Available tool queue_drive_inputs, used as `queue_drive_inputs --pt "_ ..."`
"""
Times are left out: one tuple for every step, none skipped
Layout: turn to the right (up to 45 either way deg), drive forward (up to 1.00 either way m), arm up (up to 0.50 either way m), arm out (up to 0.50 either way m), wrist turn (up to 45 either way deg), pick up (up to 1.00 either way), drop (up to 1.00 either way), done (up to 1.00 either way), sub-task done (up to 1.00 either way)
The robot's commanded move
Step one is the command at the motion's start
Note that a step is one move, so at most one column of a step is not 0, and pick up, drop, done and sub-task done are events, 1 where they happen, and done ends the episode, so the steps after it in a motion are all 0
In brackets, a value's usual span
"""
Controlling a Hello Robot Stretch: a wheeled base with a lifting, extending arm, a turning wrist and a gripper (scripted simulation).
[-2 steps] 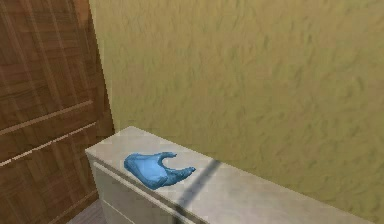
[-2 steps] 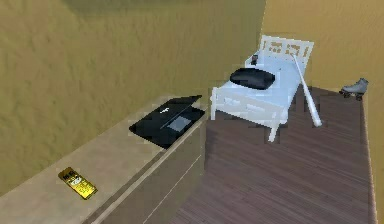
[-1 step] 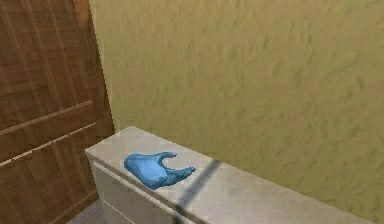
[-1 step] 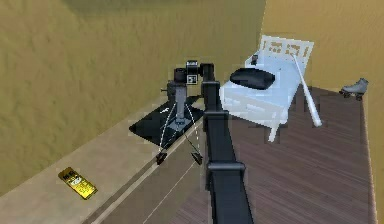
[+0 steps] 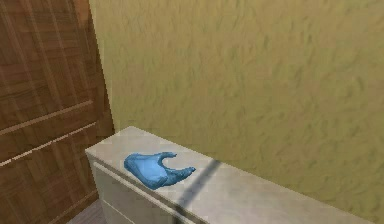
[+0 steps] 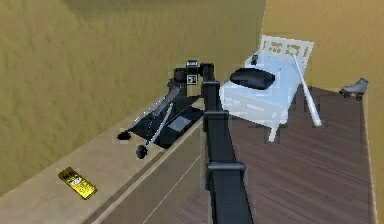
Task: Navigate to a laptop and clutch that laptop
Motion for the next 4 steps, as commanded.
queue_drive_inputs --pt "0.0 0.0 0.0 0.0 45.0 0.0 0.0 0.0 0.0" --pt "0.0 0.0 0.0 0.0 45.0 0.0 0.0 0.0 0.0" --pt "0.0 0.0 0.0 0.0 15.0 0.0 0.0 0.0 0.0" --pt "0.0 0.0 -0.3 0.0 0.0 0.0 0.0 0.0 0.0"
